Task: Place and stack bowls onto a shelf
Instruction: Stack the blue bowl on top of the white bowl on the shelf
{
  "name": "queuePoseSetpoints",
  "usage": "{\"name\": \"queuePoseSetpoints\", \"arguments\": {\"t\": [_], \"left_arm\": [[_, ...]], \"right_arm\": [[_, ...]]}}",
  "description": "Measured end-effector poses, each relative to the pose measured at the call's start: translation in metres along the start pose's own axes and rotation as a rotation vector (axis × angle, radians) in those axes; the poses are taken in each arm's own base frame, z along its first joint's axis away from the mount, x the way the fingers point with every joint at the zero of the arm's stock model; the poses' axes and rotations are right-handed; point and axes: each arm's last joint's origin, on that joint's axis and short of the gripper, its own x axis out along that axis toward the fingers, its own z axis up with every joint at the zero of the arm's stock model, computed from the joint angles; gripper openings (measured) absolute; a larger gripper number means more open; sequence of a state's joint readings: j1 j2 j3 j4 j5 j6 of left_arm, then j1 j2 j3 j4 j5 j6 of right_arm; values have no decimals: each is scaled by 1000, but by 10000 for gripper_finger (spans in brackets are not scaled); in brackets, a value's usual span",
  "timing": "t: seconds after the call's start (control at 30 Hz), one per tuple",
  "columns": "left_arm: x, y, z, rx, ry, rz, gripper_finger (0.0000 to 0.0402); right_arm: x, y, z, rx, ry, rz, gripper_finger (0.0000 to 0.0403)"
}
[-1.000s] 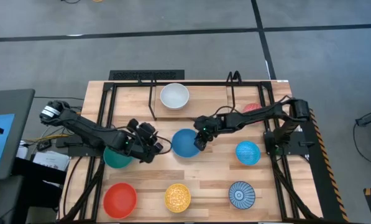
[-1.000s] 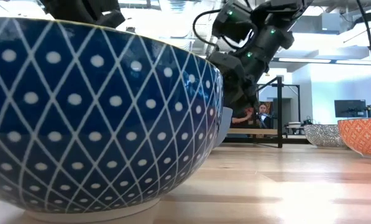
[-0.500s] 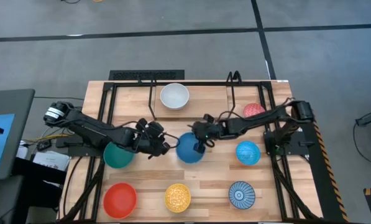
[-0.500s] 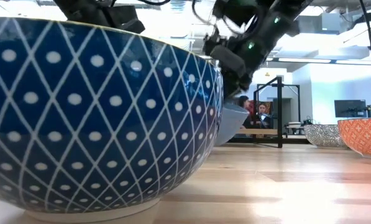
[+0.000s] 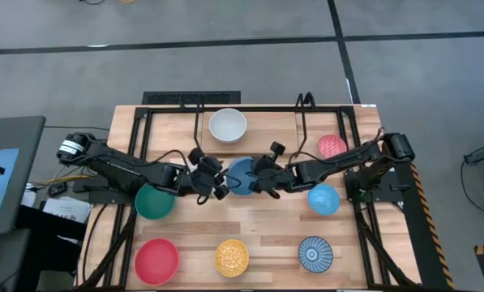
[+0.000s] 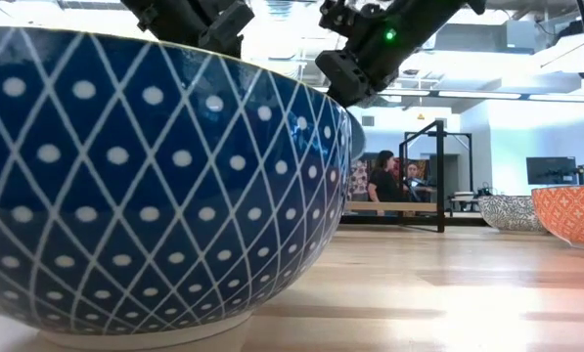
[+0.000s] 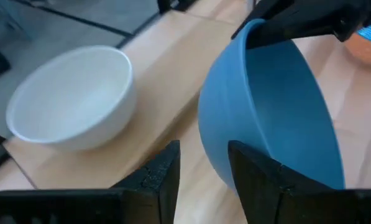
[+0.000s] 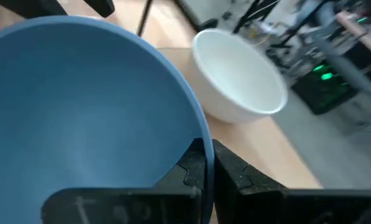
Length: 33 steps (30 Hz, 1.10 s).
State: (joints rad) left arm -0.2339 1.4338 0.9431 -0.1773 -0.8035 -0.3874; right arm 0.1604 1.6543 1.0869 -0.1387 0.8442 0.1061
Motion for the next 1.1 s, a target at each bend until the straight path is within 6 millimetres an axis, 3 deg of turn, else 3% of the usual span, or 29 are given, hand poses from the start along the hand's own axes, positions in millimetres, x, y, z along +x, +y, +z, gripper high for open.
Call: {"name": "queuePoseSetpoints", "arguments": {"t": [0.27,0.43,0.93,1.1], "left_arm": [[-15,1,24,64,-47,53,173],[-19,-4,35,167,-38,-84,190],[-2,1,37,274,-38,-5,192],[4,-4,31,388,-22,11,170]], "right_arm": [[1,-3,2,-4,-4,-53,32],[0,-3,3,-34,-19,-97,31],[-16,11,15,-123,-129,-60,31],[-20,15,16,-163,-142,-57,31]]}}
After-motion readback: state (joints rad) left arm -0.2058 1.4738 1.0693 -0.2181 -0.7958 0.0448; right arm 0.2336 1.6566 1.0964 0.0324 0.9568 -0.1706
